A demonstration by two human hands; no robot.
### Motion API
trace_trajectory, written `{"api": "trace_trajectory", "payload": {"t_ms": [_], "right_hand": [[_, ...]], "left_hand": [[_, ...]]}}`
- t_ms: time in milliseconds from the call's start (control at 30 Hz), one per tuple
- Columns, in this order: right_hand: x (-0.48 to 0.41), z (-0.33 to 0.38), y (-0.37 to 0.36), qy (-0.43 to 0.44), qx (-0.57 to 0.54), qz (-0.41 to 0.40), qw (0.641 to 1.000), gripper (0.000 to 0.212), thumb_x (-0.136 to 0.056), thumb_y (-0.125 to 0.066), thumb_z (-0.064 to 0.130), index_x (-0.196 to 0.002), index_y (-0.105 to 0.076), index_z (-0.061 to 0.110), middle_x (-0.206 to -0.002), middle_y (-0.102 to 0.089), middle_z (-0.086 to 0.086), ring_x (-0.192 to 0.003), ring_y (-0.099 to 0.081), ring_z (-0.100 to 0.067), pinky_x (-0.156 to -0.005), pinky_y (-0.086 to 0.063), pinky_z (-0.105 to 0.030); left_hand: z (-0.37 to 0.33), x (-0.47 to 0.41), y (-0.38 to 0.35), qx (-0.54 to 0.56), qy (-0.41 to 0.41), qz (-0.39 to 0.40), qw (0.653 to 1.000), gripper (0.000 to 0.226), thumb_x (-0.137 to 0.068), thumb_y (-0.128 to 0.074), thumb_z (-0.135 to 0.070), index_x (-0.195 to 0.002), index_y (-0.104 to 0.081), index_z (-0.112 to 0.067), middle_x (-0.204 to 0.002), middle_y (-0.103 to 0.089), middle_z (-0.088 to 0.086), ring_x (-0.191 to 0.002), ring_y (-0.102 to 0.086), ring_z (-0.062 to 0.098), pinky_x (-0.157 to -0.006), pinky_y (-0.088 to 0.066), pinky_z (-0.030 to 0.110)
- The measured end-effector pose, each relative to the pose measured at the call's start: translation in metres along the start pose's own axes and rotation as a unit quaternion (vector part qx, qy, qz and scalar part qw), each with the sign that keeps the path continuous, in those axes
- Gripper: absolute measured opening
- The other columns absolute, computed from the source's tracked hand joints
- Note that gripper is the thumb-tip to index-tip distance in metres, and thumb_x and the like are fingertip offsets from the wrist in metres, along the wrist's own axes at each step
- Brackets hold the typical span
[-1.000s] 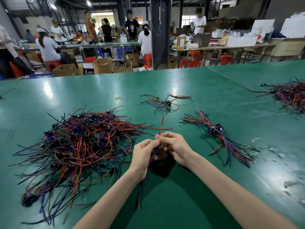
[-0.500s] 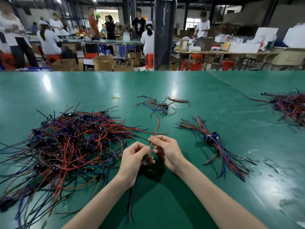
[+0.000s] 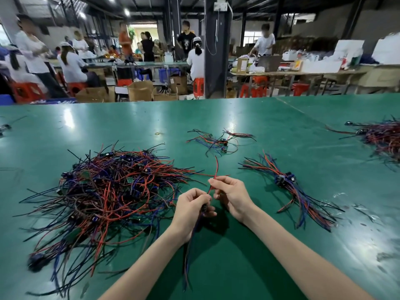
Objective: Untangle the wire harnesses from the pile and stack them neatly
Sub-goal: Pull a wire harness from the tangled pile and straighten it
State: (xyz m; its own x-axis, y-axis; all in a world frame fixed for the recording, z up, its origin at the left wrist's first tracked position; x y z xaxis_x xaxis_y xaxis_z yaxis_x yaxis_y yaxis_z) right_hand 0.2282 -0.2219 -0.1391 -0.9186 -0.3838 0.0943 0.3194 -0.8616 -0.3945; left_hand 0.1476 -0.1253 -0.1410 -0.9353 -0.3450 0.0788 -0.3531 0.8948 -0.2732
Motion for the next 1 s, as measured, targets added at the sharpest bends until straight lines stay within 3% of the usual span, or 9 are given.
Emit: {"api": "trace_trajectory", "payload": {"t_ms": [133,267,500,700,800,867,1000], "right_hand": [[-0.008,0.014,0.032,0.009,-0.022,-0.081,0.996,0.008,-0.083,-0.063,-0.005,-0.075,-0.064,-0.005,-0.061,-0.058,-0.011,-0.038,-0.044,-0.006,-0.040,-0.042,-0.017],[-0.011,0.023,0.044,0.019,-0.040,-0.095,0.994,0.010,-0.086,-0.061,-0.004,-0.077,-0.065,-0.006,-0.063,-0.057,-0.012,-0.038,-0.046,-0.006,-0.040,-0.044,-0.017],[-0.012,0.012,0.049,-0.078,-0.129,-0.129,0.980,0.021,-0.090,-0.059,0.006,-0.072,-0.060,-0.006,-0.044,-0.055,-0.003,-0.030,-0.043,-0.003,-0.034,-0.041,-0.014],[-0.013,0.027,0.054,0.018,0.009,-0.114,0.993,0.025,-0.092,-0.056,0.004,-0.070,-0.063,-0.007,-0.051,-0.053,-0.007,-0.036,-0.049,-0.008,-0.042,-0.051,-0.022],[-0.009,0.038,0.049,0.086,0.200,-0.090,0.972,0.033,-0.095,-0.051,0.007,-0.065,-0.064,-0.001,-0.055,-0.056,-0.011,-0.035,-0.049,-0.012,-0.038,-0.046,-0.023],[-0.007,0.039,0.048,0.100,0.239,-0.101,0.960,0.034,-0.094,-0.051,0.006,-0.062,-0.063,0.001,-0.054,-0.056,-0.011,-0.033,-0.046,-0.013,-0.035,-0.040,-0.021],[-0.005,0.030,0.057,0.005,0.036,-0.157,0.987,0.026,-0.090,-0.051,0.001,-0.068,-0.062,-0.005,-0.048,-0.057,-0.006,-0.031,-0.040,-0.006,-0.030,-0.031,-0.017]], "left_hand": [[0.000,0.007,-0.003,-0.049,-0.001,0.031,0.998,0.025,-0.083,-0.052,0.014,-0.063,-0.051,-0.002,-0.051,-0.047,0.008,-0.041,-0.053,0.016,-0.041,-0.047,0.024],[-0.008,0.005,-0.008,-0.060,-0.011,0.053,0.997,0.027,-0.083,-0.051,0.014,-0.061,-0.051,-0.002,-0.050,-0.049,0.007,-0.040,-0.053,0.017,-0.041,-0.045,0.023],[-0.010,0.008,-0.009,-0.081,-0.022,0.065,0.994,0.025,-0.083,-0.051,0.012,-0.063,-0.051,-0.002,-0.051,-0.050,0.005,-0.042,-0.054,0.017,-0.042,-0.046,0.023],[-0.008,0.010,-0.007,-0.090,-0.026,0.053,0.994,0.025,-0.083,-0.052,0.012,-0.064,-0.051,-0.003,-0.051,-0.051,0.005,-0.043,-0.055,0.016,-0.043,-0.046,0.024],[-0.010,0.011,-0.005,-0.092,-0.029,0.050,0.994,0.024,-0.083,-0.052,0.012,-0.064,-0.051,-0.003,-0.050,-0.051,0.005,-0.043,-0.055,0.016,-0.043,-0.046,0.023],[-0.010,0.012,-0.003,-0.097,-0.030,0.052,0.993,0.023,-0.083,-0.053,0.011,-0.065,-0.053,-0.002,-0.051,-0.051,0.006,-0.044,-0.055,0.017,-0.043,-0.046,0.023],[-0.009,0.015,-0.010,-0.102,-0.029,0.071,0.992,0.020,-0.084,-0.055,0.010,-0.067,-0.055,-0.001,-0.052,-0.052,0.006,-0.046,-0.056,0.017,-0.045,-0.047,0.024]]}}
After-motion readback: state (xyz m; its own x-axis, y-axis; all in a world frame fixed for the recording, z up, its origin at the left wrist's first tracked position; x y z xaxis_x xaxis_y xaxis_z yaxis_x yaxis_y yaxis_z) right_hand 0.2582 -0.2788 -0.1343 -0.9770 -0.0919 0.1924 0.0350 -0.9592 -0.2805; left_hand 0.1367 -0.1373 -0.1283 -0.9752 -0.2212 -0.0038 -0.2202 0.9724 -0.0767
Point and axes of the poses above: each hand's wrist, its own x-axis away from the middle knuckle, its own y-axis out of the back of the hand, z = x × y, the point moved 9 cm from there along -x, towards the middle knuckle
